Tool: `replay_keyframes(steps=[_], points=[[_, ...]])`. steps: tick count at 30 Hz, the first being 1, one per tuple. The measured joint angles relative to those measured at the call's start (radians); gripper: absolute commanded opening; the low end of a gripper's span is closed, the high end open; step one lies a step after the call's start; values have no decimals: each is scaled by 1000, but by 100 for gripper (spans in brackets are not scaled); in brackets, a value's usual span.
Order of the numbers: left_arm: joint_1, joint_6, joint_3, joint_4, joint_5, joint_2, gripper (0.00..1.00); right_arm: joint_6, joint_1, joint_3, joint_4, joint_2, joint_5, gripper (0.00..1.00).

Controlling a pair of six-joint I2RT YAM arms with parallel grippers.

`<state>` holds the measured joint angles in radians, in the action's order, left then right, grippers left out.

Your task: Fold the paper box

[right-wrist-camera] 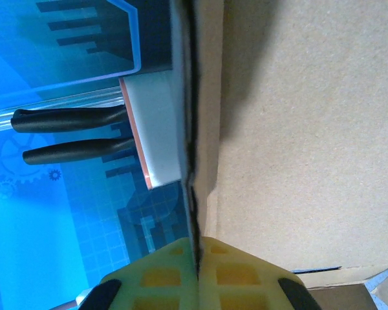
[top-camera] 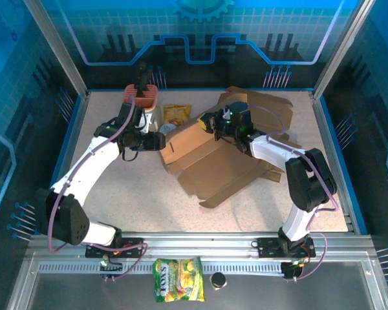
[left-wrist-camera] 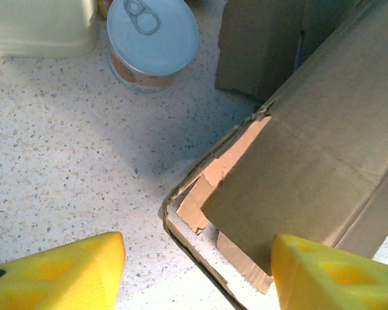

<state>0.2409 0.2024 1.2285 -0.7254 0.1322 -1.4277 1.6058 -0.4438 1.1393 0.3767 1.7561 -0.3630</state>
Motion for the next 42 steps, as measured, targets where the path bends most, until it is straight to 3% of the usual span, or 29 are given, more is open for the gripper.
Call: replay_keyframes(steps=[8,12,16,18,23,26,30,36,42], points=[[44,-26,22,5,6,-89,67,11,0,0,6,0,8,0],[57,-9,24,9,-39,-57,69,19,0,0,1,-2,27,0],[43,89,-42,55,-73,103,66,57,1,0,-21,-32,71,0],[22,163,-96,86,-67,209,59,85,3,0,-53,-66,100,0],[-120,383,-290,183,-3,321,47,143,30,14,-161,-157,148,0],[-191,504,-447,263,50,297,49,166,47,41,-211,-183,167,0],[-204,631,-575,431,131,217,52,201,54,47,-243,-204,179,0],[-195,770,-604,744,203,57,56,240,58,48,-301,-210,188,0],[-148,864,-602,939,218,-40,56,277,59,61,-367,-245,209,0]])
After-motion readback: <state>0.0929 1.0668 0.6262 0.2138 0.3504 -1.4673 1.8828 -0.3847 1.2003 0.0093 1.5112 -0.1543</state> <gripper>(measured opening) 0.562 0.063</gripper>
